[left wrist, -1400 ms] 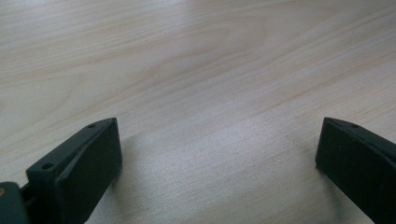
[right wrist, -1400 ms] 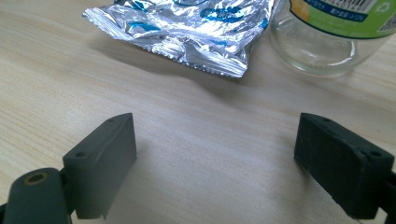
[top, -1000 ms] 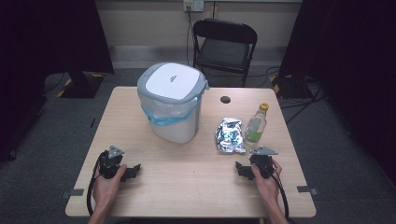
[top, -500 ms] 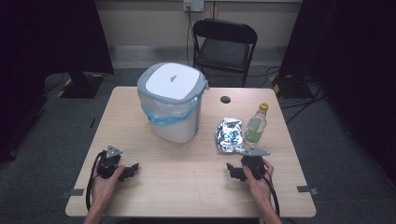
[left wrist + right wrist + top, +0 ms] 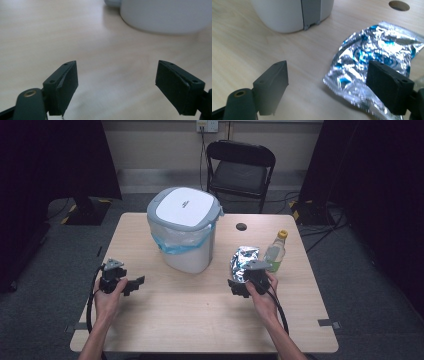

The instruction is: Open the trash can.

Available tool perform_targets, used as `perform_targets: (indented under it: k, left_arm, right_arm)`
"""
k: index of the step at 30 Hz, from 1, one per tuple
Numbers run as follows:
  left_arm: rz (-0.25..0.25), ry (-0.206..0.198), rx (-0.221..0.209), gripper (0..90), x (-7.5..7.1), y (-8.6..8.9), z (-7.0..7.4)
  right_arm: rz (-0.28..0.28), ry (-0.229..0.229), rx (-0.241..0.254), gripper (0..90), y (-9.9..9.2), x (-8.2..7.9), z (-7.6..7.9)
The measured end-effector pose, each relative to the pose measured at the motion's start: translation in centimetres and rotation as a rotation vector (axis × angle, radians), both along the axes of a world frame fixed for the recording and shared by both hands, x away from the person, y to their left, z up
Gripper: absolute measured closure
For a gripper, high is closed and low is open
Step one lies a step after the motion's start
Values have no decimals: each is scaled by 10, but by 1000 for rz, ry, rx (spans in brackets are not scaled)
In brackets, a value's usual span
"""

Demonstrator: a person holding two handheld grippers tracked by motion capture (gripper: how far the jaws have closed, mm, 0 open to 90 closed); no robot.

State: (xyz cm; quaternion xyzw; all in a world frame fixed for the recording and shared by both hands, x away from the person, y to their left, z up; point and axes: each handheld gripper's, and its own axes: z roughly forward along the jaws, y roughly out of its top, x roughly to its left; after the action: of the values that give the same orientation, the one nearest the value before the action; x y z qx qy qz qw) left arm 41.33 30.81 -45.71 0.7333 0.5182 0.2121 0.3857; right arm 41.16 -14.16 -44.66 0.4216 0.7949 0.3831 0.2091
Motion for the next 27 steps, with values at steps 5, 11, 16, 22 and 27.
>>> perform_targets:
  k: [5, 11, 16, 22, 27]
  left_arm:
    - [0, -41, -14, 181, 30, -3, 16]
    - [-8, -51, -38, 178, 63, -10, 21]
    - [6, -55, -46, 179, 88, -12, 17]
    - [16, -43, -105, 188, 115, -14, 14]
    - [27, -90, -90, 205, 123, -16, 5]
  right_arm:
    - [25, 0, 3, 174, 13, 20, 10]
    - [40, -37, -2, 172, 29, 39, 25]
    - [3, -42, -8, 182, 34, 62, 28]
    - [-11, -52, -12, 193, 43, 87, 33]
    - [-42, -64, 37, 195, 46, 103, 31]
